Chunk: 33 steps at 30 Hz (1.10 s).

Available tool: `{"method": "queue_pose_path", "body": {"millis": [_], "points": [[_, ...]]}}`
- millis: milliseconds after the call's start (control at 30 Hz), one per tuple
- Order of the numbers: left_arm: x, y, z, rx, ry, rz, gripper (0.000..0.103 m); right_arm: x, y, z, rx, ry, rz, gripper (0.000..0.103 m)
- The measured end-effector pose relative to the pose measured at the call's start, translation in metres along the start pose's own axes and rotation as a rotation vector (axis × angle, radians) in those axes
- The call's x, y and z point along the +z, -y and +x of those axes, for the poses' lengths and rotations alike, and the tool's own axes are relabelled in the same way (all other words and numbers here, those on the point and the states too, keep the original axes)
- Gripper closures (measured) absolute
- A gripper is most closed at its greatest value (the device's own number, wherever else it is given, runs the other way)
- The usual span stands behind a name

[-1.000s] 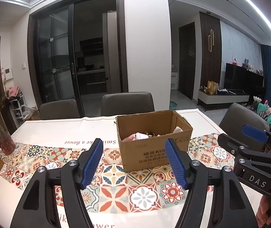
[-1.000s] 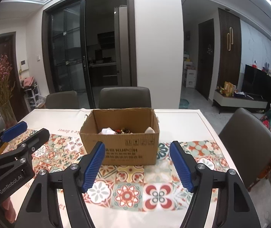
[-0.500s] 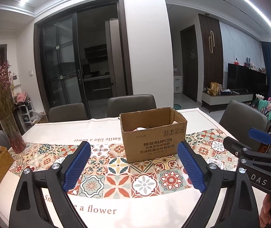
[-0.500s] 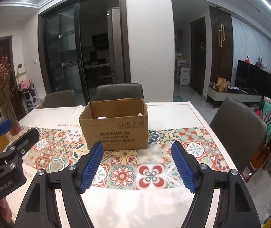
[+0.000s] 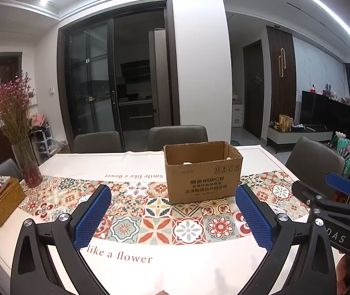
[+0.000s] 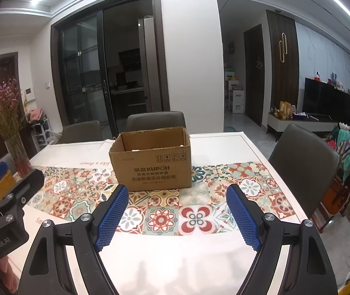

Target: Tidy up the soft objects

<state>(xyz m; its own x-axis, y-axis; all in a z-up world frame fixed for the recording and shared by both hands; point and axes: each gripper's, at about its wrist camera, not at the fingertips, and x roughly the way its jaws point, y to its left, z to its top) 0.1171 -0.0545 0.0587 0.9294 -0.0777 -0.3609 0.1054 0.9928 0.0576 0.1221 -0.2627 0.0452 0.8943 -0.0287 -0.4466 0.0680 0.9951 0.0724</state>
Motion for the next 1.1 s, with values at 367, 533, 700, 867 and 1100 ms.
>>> {"method": "queue_pose_path", "body": {"millis": [367,533,700,867,1100], "points": [[-0.008,-0.003,-0.013,0.003,0.004,-0.012,0.0,-0.003,-0.002,-0.014,-0.012,0.02,-0.007,0.02],[-0.008,-0.003,-0.014,0.004,0.008,-0.019,0.0,-0.003,-0.002,-0.015,-0.011,0.02,-0.008,0.02],[-0.009,-0.005,-0.015,-0.005,0.006,-0.029,0.0,-0.003,-0.004,-0.016,-0.007,0.023,-0.012,0.02],[-0.009,-0.007,-0.016,-0.01,0.004,-0.037,0.0,-0.003,-0.006,-0.018,-0.006,0.026,-0.015,0.02],[-0.01,-0.008,-0.017,-0.011,0.008,-0.041,0.0,-0.003,-0.007,-0.018,-0.007,0.027,-0.015,0.02]]}}
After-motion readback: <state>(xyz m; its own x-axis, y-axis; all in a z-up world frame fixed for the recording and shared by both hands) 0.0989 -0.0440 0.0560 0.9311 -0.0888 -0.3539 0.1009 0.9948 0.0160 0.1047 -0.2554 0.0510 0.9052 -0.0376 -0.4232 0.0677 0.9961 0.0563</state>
